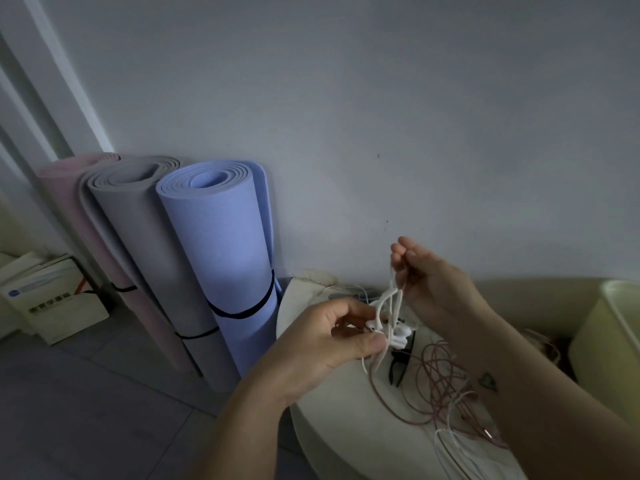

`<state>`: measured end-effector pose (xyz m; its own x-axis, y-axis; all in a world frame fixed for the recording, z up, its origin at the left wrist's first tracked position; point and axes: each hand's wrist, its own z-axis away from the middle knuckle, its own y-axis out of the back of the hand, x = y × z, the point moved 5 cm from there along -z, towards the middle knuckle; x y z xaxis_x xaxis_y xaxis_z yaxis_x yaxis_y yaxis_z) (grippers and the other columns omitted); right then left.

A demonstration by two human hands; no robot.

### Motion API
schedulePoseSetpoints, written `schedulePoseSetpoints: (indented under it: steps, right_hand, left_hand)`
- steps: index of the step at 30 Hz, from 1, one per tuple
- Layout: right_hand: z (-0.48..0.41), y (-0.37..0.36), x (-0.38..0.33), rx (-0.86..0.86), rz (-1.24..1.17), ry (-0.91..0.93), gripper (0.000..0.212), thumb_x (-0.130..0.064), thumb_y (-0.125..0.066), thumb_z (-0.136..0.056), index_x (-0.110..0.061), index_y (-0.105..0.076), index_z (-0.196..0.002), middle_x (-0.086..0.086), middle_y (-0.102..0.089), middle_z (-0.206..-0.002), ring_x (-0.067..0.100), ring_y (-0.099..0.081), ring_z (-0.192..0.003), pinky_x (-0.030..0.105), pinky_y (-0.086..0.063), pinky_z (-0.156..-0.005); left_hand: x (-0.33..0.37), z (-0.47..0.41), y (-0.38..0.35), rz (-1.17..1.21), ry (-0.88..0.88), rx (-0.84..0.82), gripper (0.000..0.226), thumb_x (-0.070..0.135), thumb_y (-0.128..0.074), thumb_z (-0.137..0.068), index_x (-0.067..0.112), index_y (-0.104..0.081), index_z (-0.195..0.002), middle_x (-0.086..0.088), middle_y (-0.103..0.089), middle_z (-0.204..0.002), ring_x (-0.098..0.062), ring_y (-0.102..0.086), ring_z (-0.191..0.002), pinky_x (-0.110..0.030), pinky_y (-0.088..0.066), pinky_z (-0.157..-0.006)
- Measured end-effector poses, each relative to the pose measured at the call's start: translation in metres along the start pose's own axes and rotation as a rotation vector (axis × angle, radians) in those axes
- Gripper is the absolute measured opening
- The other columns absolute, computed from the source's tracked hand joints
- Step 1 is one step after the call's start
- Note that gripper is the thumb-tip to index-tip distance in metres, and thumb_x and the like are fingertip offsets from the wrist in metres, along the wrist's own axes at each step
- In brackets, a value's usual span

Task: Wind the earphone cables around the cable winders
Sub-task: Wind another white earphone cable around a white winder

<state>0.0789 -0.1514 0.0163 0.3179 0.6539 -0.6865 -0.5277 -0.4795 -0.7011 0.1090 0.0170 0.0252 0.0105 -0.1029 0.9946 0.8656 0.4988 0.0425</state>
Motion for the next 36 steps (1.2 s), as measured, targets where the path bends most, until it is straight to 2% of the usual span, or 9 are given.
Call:
schedulePoseSetpoints:
  steps: [6, 9, 13, 17, 21, 25, 29, 33, 36]
  right_hand:
    - [-0.009, 0.013, 0.043, 0.066, 0.004, -0.275, 0.027, -0.001, -0.034, -0.096, -0.004, -0.059, -0.086, 0.002, -0.06, -0.056, 0.007, -0.055, -0.043, 0.015, -0.038, -0.048]
    - [-0.006, 0.01, 0.056, 0.027, 0.111, -0.358, 0.027, -0.001, -0.034, -0.09, -0.004, -0.058, -0.08, 0.0, -0.051, -0.053, 0.007, -0.045, -0.036, 0.014, -0.026, -0.034]
    - [0.003, -0.003, 0.064, -0.142, 0.43, -0.308, 0.011, -0.006, -0.052, -0.089, -0.001, -0.061, -0.088, -0.001, -0.038, -0.058, 0.005, -0.031, -0.04, 0.016, -0.017, -0.036]
    - [0.013, -0.015, 0.065, -0.344, 0.719, -0.18, 0.016, -0.014, -0.057, -0.092, -0.002, -0.067, -0.094, -0.006, -0.025, -0.049, 0.005, -0.021, -0.041, 0.017, -0.018, -0.04]
    - [0.018, -0.017, 0.071, -0.445, 0.774, -0.209, 0.024, -0.026, -0.053, -0.093, -0.008, -0.067, -0.085, -0.004, -0.026, -0.051, 0.006, -0.021, -0.043, 0.017, -0.022, -0.041]
    - [0.019, -0.012, 0.075, -0.443, 0.66, -0.369, 0.028, -0.035, -0.057, -0.083, -0.013, -0.06, -0.066, -0.001, -0.031, -0.057, 0.007, -0.021, -0.044, 0.018, -0.016, -0.043]
    - [0.019, -0.003, 0.076, -0.384, 0.708, -0.449, 0.041, -0.033, -0.051, -0.094, -0.016, -0.053, -0.057, -0.001, -0.046, -0.06, 0.008, -0.029, -0.045, 0.018, -0.025, -0.043]
    - [0.021, -0.009, 0.061, -0.351, 1.32, -0.114, 0.038, -0.037, -0.047, -0.097, -0.016, -0.068, -0.073, -0.003, -0.054, -0.065, 0.011, -0.045, -0.058, 0.024, -0.037, -0.058]
    - [0.025, -0.022, 0.052, -0.345, 1.361, 0.164, 0.029, -0.031, -0.047, -0.098, -0.013, -0.068, -0.106, -0.009, -0.061, -0.079, -0.004, -0.054, -0.067, 0.016, -0.041, -0.066]
  left_hand:
    - [0.009, -0.002, 0.01, 0.537, -0.059, 0.066, 0.029, 0.004, -0.061, -0.076, 0.002, -0.071, -0.103, -0.012, -0.074, -0.096, -0.018, -0.071, -0.083, -0.028, -0.058, -0.071]
    - [0.013, -0.001, 0.018, 0.72, -0.093, 0.153, 0.025, 0.009, -0.061, -0.073, 0.007, -0.078, -0.091, -0.011, -0.074, -0.096, -0.016, -0.072, -0.082, -0.027, -0.059, -0.067]
    - [0.002, -0.002, 0.038, 0.917, -0.074, 0.394, 0.028, 0.016, -0.06, -0.076, 0.009, -0.072, -0.101, -0.006, -0.074, -0.101, -0.013, -0.072, -0.089, -0.027, -0.06, -0.076]
    - [-0.008, 0.0, 0.051, 0.956, -0.038, 0.53, 0.019, 0.021, -0.056, -0.089, 0.016, -0.069, -0.103, 0.002, -0.074, -0.106, -0.008, -0.069, -0.097, -0.027, -0.05, -0.086]
    - [-0.007, 0.0, 0.052, 0.993, -0.086, 0.559, 0.019, 0.018, -0.053, -0.091, 0.012, -0.067, -0.103, 0.0, -0.075, -0.099, -0.011, -0.072, -0.088, -0.031, -0.053, -0.081]
    - [-0.004, 0.002, 0.051, 0.976, -0.12, 0.547, 0.022, 0.015, -0.055, -0.087, 0.009, -0.067, -0.104, -0.003, -0.075, -0.099, -0.011, -0.072, -0.087, -0.025, -0.06, -0.07]
    - [-0.002, 0.002, 0.05, 0.895, -0.157, 0.544, 0.033, 0.017, -0.059, -0.074, 0.008, -0.067, -0.105, -0.004, -0.075, -0.1, -0.011, -0.072, -0.09, -0.024, -0.059, -0.073]
    - [-0.003, -0.001, 0.047, 0.772, -0.161, 0.544, 0.034, 0.018, -0.062, -0.07, 0.008, -0.068, -0.102, -0.007, -0.074, -0.103, -0.013, -0.07, -0.094, -0.033, -0.051, -0.093]
    - [-0.005, -0.004, 0.044, 0.717, -0.149, 0.56, 0.035, 0.019, -0.063, -0.069, 0.008, -0.069, -0.101, -0.009, -0.073, -0.104, -0.016, -0.068, -0.098, -0.036, -0.046, -0.101]
